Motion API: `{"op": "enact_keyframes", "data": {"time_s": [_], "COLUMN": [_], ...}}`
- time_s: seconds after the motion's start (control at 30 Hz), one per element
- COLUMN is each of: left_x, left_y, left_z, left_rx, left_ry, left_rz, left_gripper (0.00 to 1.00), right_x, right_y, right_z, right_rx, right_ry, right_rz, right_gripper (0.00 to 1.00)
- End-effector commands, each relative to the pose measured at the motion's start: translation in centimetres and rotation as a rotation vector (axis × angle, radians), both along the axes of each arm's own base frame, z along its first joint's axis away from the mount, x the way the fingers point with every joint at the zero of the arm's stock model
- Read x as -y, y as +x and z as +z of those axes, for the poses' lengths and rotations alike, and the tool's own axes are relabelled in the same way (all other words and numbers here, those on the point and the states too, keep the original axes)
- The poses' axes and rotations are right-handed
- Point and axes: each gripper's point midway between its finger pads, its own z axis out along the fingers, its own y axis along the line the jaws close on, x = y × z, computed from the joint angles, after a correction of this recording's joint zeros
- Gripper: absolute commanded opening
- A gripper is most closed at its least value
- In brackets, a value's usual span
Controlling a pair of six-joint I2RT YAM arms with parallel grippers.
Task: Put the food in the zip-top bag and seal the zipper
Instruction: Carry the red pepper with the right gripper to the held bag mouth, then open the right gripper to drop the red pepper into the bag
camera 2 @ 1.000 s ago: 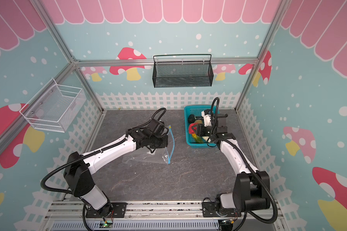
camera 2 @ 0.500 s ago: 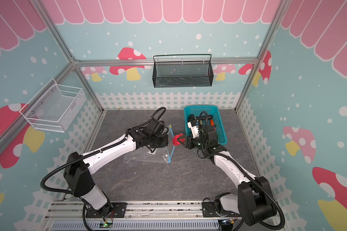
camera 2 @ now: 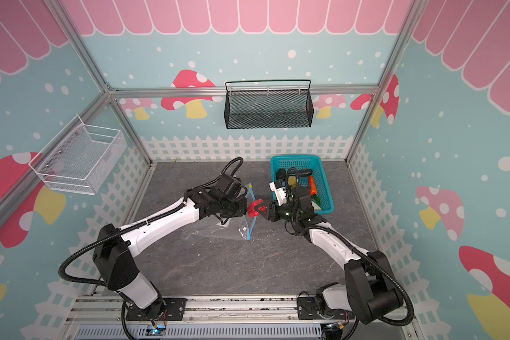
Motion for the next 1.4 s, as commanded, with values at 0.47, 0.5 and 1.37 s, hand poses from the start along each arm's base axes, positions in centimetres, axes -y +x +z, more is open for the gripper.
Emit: {"op": "enact_keyframes", "data": {"time_s": [0.47,0.5,1.37], "left_x": [-0.1,-0.1,-0.2], "left_y": [-0.2,-0.2,-0.3], "left_z": [2.9,3.0,2.7], "left_rx": [0.048,0.050,0.059], "left_ry": [-0.078,-0.079,-0.096], "left_rz": [0.020,0.022,0.023], "left_gripper": [0.00,0.00,0.00], "right_x": [-1.1,-1.1,-1.7], "right_y": [0.3,0.3,0.8], "right_z": [-1.5,-1.5,-2.7], "right_rx": [-0.013,-0.015,-0.041], "right_ry": [-0.012,-0.012,-0.030], "right_rz": [0.033,0.035,0.026], "right_gripper": [0.32,0.32,0.61]}}
